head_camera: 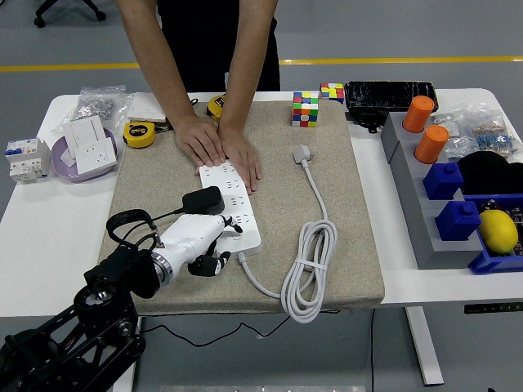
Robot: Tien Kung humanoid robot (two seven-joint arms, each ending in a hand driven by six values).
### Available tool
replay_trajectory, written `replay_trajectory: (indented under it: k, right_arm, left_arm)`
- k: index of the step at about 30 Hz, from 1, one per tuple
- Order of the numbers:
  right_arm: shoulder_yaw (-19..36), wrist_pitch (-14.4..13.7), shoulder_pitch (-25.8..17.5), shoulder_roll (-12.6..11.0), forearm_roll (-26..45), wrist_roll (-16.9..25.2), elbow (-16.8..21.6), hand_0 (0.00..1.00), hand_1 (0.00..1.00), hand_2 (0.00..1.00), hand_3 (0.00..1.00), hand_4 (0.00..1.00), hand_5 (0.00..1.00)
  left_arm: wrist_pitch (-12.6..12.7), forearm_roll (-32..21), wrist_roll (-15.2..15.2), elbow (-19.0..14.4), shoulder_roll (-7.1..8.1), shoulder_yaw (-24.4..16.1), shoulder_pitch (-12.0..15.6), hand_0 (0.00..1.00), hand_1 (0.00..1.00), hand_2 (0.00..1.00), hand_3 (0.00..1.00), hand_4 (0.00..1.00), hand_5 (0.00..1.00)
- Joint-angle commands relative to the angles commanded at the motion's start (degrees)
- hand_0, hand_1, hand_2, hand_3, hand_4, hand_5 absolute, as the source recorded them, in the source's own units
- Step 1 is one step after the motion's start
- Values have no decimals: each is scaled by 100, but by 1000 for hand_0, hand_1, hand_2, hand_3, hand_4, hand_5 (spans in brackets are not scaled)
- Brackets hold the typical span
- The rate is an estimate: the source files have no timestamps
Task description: Pick up the plug,place it near the board,insert it into the board,press the button
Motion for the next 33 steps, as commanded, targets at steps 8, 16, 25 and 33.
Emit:
replay_trajectory:
  k: [8, 16, 25, 33]
  right_arm:
    - [33, 1, -11, -6, -28, -6, 0, 954, 893, 848, 869, 998, 948]
    - [51, 0, -6, -1, -24, -5, 0, 953, 893, 848, 869, 998, 948]
    - [37, 1, 10, -1, 5, 0, 0, 953, 893, 848, 869, 998, 948]
    - [51, -3, 4, 4, 7, -2, 0, 952, 892, 848, 869, 998, 948]
  left_arm:
    - [34, 0, -6, 61, 1, 9, 10, 188, 29, 157, 737, 560, 2]
    - [-8, 0, 1, 87, -1, 26, 1, 189, 28, 157, 733, 559, 2]
    - [-38, 0, 23, 166, -9, 8, -25, 189, 28, 156, 724, 558, 2]
    - [-210, 0, 119, 208, 1, -12, -19, 190, 28, 156, 706, 556, 2]
